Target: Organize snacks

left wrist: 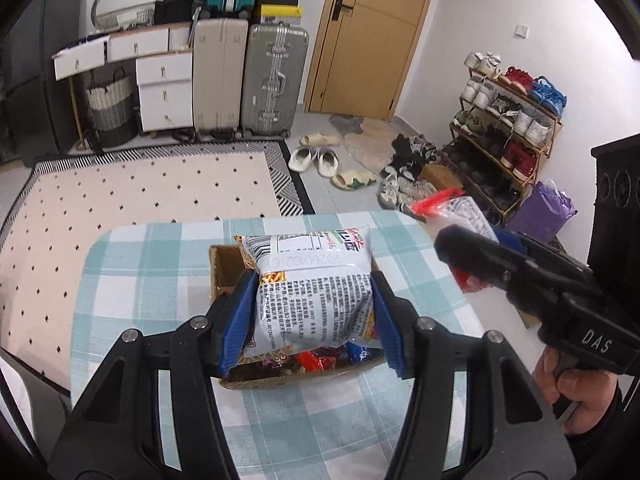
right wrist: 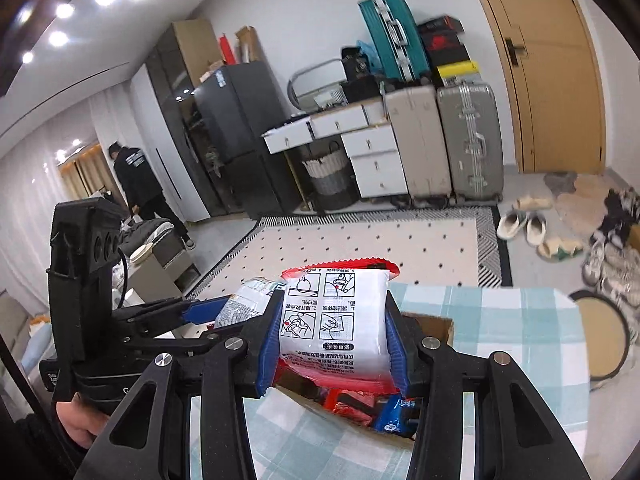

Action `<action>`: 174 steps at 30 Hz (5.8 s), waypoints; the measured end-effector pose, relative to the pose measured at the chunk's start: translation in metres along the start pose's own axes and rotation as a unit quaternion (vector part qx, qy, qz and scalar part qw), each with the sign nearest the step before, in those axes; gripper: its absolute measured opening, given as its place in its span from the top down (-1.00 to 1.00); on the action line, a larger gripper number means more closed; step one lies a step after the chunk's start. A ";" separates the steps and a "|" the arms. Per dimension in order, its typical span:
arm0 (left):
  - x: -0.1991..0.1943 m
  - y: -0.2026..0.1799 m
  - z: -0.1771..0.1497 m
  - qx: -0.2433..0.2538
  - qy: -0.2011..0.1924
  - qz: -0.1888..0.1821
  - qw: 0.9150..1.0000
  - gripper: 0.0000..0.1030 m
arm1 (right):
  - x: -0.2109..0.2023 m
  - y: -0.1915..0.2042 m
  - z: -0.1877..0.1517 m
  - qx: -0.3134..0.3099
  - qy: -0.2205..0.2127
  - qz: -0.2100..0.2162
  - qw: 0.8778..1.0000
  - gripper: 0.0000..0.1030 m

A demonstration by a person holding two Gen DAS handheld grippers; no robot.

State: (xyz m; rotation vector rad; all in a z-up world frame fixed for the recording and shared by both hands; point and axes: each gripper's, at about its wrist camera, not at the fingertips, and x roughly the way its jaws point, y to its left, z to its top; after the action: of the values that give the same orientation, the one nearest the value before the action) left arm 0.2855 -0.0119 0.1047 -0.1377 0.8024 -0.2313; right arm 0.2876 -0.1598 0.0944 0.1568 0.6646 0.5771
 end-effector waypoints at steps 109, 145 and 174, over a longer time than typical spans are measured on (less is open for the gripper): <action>-0.074 0.051 -0.251 -0.002 -0.199 0.173 0.965 -0.99 | -0.089 -0.003 -0.252 -0.063 -0.128 -0.095 0.985 -0.99; -0.038 0.071 -0.292 0.001 -0.241 0.187 0.952 -0.99 | -0.077 0.002 -0.272 -0.099 -0.139 -0.121 0.978 -0.99; -0.039 0.074 -0.296 -0.006 -0.243 0.192 0.951 -0.99 | -0.079 0.002 -0.273 -0.092 -0.140 -0.121 0.978 -0.99</action>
State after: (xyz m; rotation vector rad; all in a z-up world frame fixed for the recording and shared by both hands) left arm 0.0564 0.0590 -0.0872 -0.0424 0.3267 0.1747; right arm 0.0664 -0.2134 -0.0753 -0.0174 0.3481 0.3688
